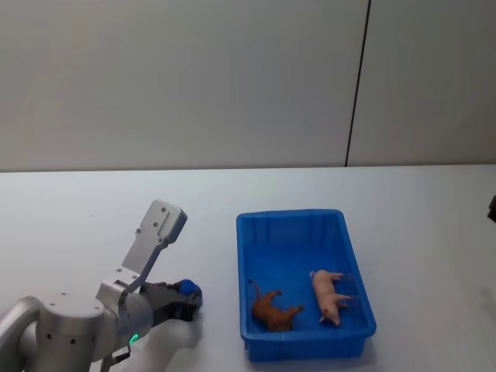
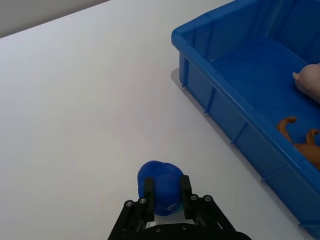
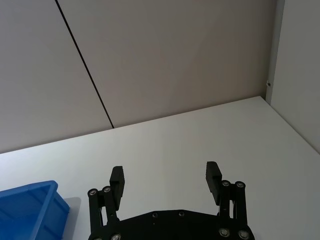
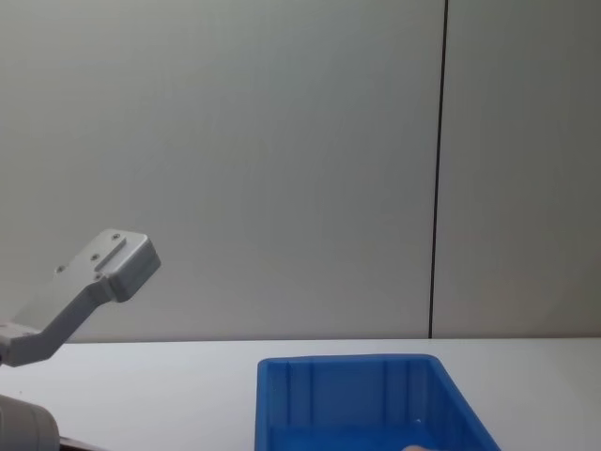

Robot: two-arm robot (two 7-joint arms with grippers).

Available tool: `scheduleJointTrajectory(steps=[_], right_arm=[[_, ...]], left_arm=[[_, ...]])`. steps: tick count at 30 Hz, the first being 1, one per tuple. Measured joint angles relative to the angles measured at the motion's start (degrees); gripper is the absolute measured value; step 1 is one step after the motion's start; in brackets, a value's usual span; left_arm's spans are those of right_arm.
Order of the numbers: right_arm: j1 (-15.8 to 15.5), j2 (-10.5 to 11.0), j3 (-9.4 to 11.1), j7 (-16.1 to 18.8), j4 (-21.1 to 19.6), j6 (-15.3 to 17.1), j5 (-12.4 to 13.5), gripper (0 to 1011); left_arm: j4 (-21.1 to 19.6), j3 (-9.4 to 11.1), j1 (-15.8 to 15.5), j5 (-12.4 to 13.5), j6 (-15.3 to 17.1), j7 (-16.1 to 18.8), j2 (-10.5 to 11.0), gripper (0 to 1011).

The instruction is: Pick up the two dolls from the table and place them into the box.

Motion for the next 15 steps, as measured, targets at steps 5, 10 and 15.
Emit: scheduleJointTrajectory(steps=[5, 10, 15], right_arm=[[0.0, 0.0, 0.0, 0.0, 0.0, 0.0, 0.0, 1001], [0.0, 0.0, 0.0, 0.0, 0.0, 0.0, 0.0, 1001], [0.0, 0.0, 0.0, 0.0, 0.0, 0.0, 0.0, 1001]], left_arm=[[-0.2, -0.1, 0.0, 0.1, -0.5, 0.1, 0.0, 285], [-1.1, -0.5, 0.1, 0.3, -2.1, 0.6, 0.2, 255], [-2.2, -1.0, 0.1, 0.5, -3.8, 1.1, 0.5, 228]])
